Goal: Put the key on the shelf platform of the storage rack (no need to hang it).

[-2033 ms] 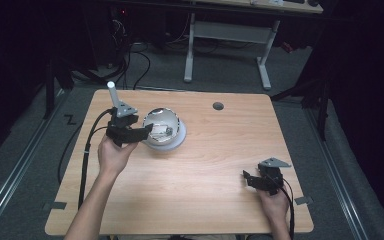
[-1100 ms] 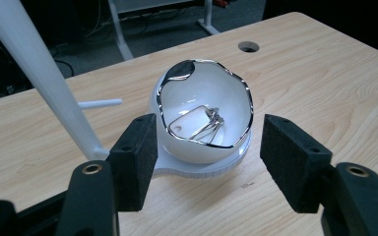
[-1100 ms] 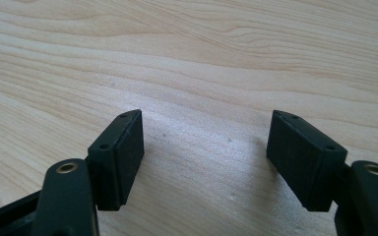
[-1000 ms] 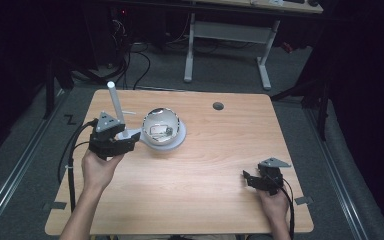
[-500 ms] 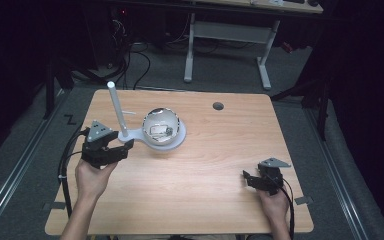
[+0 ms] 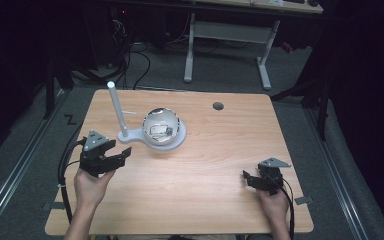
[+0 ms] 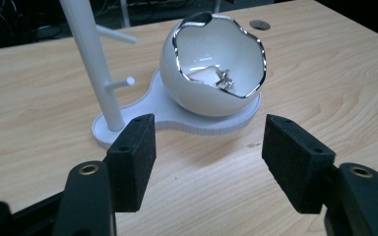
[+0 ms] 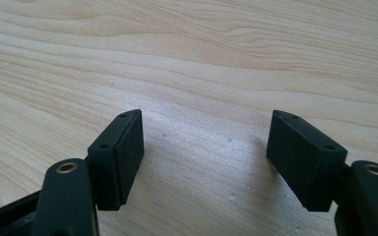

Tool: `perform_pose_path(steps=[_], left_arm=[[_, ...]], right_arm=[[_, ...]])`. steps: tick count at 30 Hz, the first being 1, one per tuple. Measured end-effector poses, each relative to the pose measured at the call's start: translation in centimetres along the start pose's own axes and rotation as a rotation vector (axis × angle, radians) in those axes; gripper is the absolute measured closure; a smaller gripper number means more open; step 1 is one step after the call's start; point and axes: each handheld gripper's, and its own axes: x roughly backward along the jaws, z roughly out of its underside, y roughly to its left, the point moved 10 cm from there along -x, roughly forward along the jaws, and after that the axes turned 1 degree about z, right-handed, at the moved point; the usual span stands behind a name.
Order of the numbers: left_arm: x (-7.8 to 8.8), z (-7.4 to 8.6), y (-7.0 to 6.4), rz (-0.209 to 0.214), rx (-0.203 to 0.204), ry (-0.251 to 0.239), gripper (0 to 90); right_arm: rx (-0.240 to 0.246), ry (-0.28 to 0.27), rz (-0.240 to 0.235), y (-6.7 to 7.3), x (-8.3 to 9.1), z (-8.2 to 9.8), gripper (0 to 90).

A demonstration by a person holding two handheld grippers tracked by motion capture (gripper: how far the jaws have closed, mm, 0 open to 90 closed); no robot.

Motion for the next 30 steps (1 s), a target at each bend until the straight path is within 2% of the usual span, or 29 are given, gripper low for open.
perform_pose_path(steps=[12, 18, 21, 25, 30], left_arm=[[-1.1, 3.6, 0.8, -0.021, 0.043, 0.038, 37.5], [-2.1, 5.8, 1.2, -0.048, 0.032, 0.075, 37.1], [-2.9, 7.1, 1.3, -0.055, 0.041, 0.084, 37.0], [-4.0, 8.8, 1.7, -0.082, 0.056, 0.101, 37.1], [-5.3, 10.7, 2.2, -0.136, 0.045, 0.134, 37.2]], right_arm=[[0.001, 0.002, 0.000, 0.0, 0.0, 0.0, 30.8], [0.001, 0.002, 0.000, 0.0, 0.0, 0.0, 30.8], [0.001, 0.001, 0.000, 0.0, 0.0, 0.0, 30.8], [0.001, 0.001, 0.000, 0.0, 0.0, 0.0, 30.8], [0.000, 0.001, 0.000, 0.0, 0.0, 0.0, 30.8]])
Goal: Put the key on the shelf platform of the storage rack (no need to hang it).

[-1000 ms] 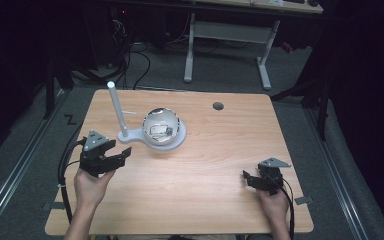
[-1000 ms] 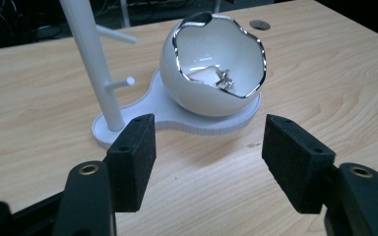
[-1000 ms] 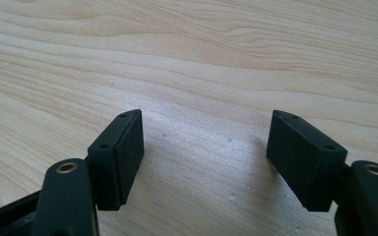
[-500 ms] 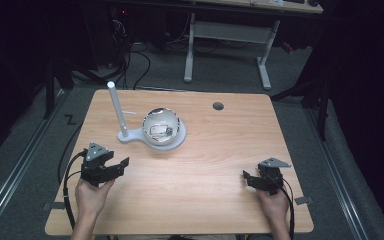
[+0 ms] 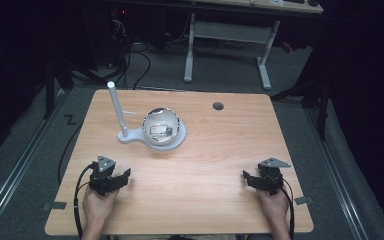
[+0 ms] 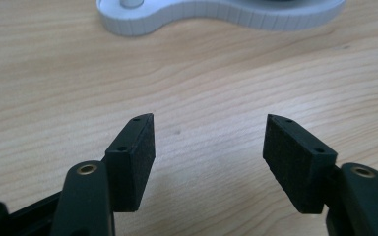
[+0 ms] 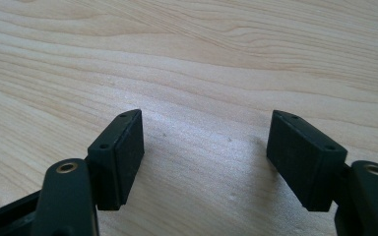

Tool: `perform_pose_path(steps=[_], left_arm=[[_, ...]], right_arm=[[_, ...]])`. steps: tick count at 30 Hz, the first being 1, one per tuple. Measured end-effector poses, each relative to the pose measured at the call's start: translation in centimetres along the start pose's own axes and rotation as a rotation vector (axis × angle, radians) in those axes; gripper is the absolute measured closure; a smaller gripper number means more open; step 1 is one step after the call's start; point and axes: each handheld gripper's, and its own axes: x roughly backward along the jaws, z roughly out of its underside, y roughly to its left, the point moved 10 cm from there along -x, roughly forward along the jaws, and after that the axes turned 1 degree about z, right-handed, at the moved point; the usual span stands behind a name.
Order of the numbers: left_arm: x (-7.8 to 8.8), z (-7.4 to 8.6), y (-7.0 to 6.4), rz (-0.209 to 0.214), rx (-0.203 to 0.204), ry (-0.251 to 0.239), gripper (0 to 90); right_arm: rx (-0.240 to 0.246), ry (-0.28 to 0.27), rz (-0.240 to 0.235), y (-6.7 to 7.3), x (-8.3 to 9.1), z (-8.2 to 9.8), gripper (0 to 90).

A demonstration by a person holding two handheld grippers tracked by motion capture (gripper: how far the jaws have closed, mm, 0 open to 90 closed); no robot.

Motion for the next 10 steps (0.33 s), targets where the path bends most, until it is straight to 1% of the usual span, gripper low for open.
perform_pose_path(steps=[4, 5, 10], left_arm=[[-0.78, 1.05, 0.20, -0.021, -0.005, 0.022, 36.9], [-0.79, 1.09, 0.24, -0.019, 0.000, 0.013, 36.0], [-0.75, 1.14, 0.35, -0.022, 0.003, 0.012, 34.8]], right_arm=[[0.000, 0.000, 0.000, 0.00, 0.00, 0.00, 30.8], [0.002, -0.001, 0.001, -0.02, -0.01, -0.01, 30.9], [0.001, -0.001, 0.000, 0.00, -0.01, -0.01, 30.8]])
